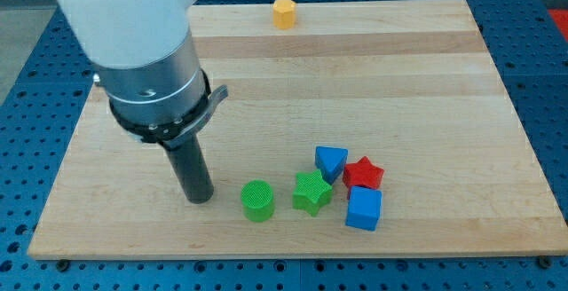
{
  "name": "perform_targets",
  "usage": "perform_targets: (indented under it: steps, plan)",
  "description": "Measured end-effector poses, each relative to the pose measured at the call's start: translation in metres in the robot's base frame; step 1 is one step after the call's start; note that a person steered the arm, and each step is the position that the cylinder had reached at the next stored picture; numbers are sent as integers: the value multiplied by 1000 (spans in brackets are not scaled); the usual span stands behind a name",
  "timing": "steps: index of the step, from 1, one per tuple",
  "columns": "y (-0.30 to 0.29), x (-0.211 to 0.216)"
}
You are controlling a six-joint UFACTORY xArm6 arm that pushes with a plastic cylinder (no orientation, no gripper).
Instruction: Push the green circle into the green star
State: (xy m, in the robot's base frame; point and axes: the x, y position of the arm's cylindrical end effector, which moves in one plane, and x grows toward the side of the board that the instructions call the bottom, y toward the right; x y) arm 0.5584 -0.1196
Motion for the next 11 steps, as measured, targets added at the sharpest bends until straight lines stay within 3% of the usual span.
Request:
perform_targets:
  steps: [4, 5, 6, 7, 9, 11]
  plan:
    - [63, 4]
    - [3, 4]
    - [-97, 0]
    - [-183, -29]
    - [-185, -38]
    - [-185, -115]
